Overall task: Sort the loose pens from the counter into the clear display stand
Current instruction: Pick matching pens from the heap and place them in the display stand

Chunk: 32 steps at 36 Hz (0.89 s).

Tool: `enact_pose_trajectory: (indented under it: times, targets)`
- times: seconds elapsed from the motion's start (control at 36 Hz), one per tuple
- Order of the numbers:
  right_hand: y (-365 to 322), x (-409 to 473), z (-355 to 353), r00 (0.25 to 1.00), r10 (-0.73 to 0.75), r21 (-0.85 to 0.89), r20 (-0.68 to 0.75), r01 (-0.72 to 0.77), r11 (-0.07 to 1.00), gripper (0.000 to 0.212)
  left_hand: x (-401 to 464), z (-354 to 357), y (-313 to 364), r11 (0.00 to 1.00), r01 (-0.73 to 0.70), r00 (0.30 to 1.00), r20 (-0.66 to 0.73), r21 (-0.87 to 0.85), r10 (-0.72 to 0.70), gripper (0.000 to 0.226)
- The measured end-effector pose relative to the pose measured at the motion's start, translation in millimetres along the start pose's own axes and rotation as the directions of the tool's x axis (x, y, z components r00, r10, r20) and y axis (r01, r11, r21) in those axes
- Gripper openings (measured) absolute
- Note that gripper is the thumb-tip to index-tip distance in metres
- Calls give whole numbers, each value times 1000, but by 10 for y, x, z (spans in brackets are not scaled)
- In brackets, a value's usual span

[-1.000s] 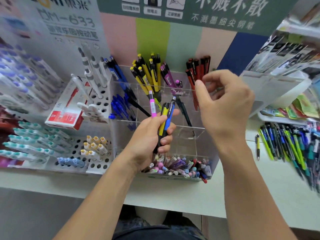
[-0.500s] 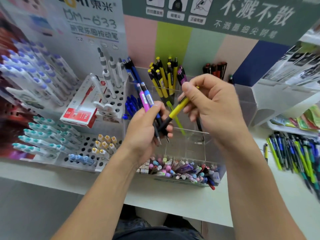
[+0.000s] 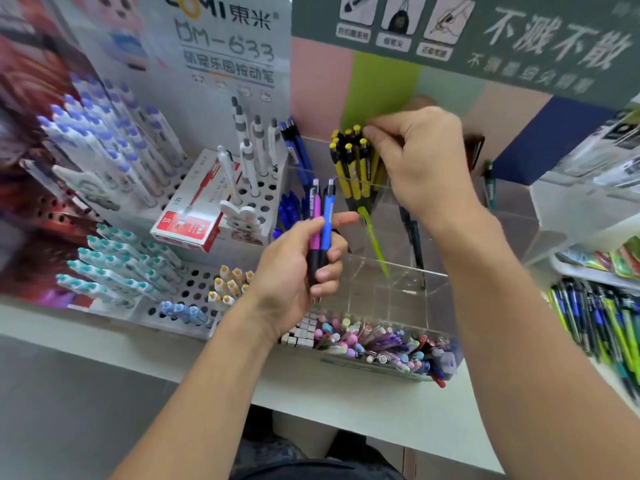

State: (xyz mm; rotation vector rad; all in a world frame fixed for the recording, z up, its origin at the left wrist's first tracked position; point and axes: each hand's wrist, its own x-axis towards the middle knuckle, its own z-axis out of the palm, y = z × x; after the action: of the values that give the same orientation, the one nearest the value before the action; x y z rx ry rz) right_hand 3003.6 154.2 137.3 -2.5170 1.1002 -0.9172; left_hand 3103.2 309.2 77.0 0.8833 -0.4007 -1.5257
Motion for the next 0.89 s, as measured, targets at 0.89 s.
enact_pose_trajectory:
  times: [0.89]
  targets:
    - [-514,-304,50,940,172,577,-293,31,816,11,-135,-228,129,981,-174,973,-138,84,184,31]
